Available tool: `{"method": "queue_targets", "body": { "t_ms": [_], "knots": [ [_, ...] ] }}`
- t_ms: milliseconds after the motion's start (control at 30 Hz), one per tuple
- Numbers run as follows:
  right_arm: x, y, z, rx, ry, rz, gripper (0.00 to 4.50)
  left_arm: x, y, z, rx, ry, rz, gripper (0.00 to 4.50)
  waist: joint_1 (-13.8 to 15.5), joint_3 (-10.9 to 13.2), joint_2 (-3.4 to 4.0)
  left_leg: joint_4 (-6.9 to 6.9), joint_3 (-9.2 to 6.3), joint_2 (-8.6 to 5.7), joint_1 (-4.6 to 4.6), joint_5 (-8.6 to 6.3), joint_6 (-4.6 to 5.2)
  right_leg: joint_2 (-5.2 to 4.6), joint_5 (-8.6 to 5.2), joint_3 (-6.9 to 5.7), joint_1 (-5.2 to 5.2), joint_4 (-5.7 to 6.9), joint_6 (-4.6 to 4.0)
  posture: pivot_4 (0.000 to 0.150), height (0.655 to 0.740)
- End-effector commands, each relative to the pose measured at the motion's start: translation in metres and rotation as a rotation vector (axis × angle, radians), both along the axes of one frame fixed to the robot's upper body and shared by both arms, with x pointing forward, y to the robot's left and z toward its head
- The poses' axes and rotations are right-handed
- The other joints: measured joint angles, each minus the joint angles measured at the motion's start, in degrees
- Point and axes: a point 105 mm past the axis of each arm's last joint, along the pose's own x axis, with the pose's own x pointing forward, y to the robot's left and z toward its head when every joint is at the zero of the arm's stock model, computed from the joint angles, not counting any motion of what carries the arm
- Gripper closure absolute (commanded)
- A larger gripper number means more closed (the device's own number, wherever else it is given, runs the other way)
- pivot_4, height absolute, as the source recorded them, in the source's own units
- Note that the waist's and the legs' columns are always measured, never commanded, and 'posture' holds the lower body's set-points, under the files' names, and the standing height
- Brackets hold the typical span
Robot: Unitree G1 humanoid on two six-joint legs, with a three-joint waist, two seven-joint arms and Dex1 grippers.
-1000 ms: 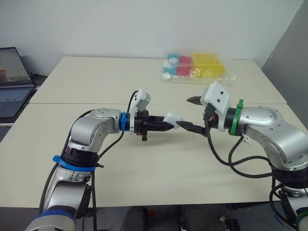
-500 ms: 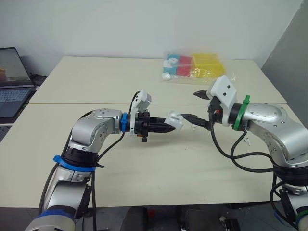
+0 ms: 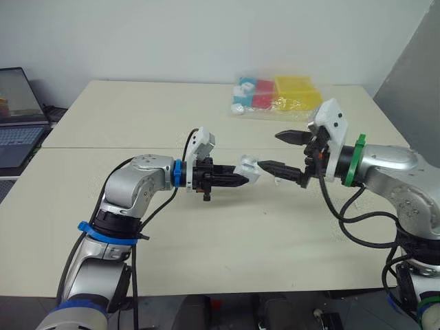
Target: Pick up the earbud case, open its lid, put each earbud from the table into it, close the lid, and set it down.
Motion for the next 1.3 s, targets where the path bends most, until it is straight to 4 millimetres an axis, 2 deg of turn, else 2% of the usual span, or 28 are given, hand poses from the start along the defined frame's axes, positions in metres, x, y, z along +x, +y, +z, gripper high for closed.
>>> {"method": "queue_targets", "body": {
  "t_ms": [33,233,300,367,433,567,733,967,1200,1300],
  "knots": [
    [-0.001,-0.046,-0.003,-0.015,0.122,-0.147,0.04,0.000,0.000,0.016,-0.019,-0.154,0.003,3.76,0.26,0.00,0.00,0.00,0.01,-0.01,-0.02,0.00,0.00,-0.03,0.02,-0.01,0.00,-0.04,-0.04,0.150,0.7400],
    [0.001,-0.113,-0.043,-0.111,0.310,-0.434,0.04,-0.009,-0.001,0.020,-0.060,-0.182,0.015,3.76,0.52,0.00,0.01,-0.10,0.09,-0.06,-0.13,-0.01,0.01,-0.11,0.04,0.03,0.00,-0.34,-0.02,0.150,0.7400],
    [0.009,-0.143,-0.059,-0.175,0.327,-0.580,0.04,-0.012,0.001,0.012,-0.056,-0.178,0.023,3.76,0.31,0.00,0.01,-0.10,0.08,-0.06,-0.13,-0.02,0.01,-0.11,0.03,0.03,0.00,-0.35,0.00,0.150,0.7400],
    [0.010,-0.155,-0.075,-0.163,0.373,-0.637,0.04,-0.012,0.003,0.004,-0.046,-0.177,0.037,3.76,0.12,0.00,0.00,-0.09,0.07,-0.05,-0.11,-0.01,0.01,-0.09,-0.01,0.02,0.03,-0.35,0.07,0.150,0.7400],
    [0.006,-0.160,-0.090,-0.153,0.414,-0.651,0.04,-0.014,0.001,0.002,-0.046,-0.178,0.038,3.76,0.04,0.00,0.00,-0.09,0.05,-0.03,-0.06,-0.01,0.01,-0.05,-0.10,0.02,0.03,-0.28,0.23,0.150,0.7400],
    [0.001,-0.175,-0.118,-0.188,0.391,-0.703,0.04,-0.020,-0.003,0.005,-0.066,-0.168,0.038,3.76,0.08,0.01,0.03,-0.05,-0.01,-0.02,-0.06,-0.01,0.01,0.00,-0.12,0.01,0.03,-0.19,0.26,0.150,0.7400],
    [0.010,-0.190,-0.131,-0.199,0.310,-0.774,0.04,-0.022,-0.004,0.003,-0.055,-0.164,0.039,3.76,-0.21,0.02,0.03,-0.03,0.18,-0.05,0.03,-0.01,0.01,-0.01,-0.08,0.16,0.06,-0.21,0.35,0.150,0.7400],
    [0.022,-0.189,-0.143,-0.113,0.312,-0.818,0.04,-0.020,-0.008,0.008,-0.056,-0.164,0.020,3.76,-0.13,0.02,0.04,-0.04,0.11,-0.04,0.07,-0.01,0.01,0.05,-0.08,0.13,0.10,-0.18,0.34,0.150,0.7400],
    [0.022,-0.194,-0.161,-0.076,0.357,-0.881,0.04,-0.021,-0.007,0.007,-0.039,-0.155,-0.005,3.76,-0.10,0.02,0.04,-0.05,0.13,-0.03,0.06,-0.01,0.01,0.04,-0.08,0.14,0.11,-0.21,0.34,0.150,0.7400],
    [0.017,-0.197,-0.166,-0.072,0.370,-0.891,0.62,-0.022,-0.008,0.008,-0.035,-0.155,-0.013,3.76,-0.05,0.02,0.04,-0.02,0.11,-0.04,0.07,-0.01,0.01,0.04,-0.08,0.13,0.13,-0.19,0.34,0.150,0.7400]
  ]
}}
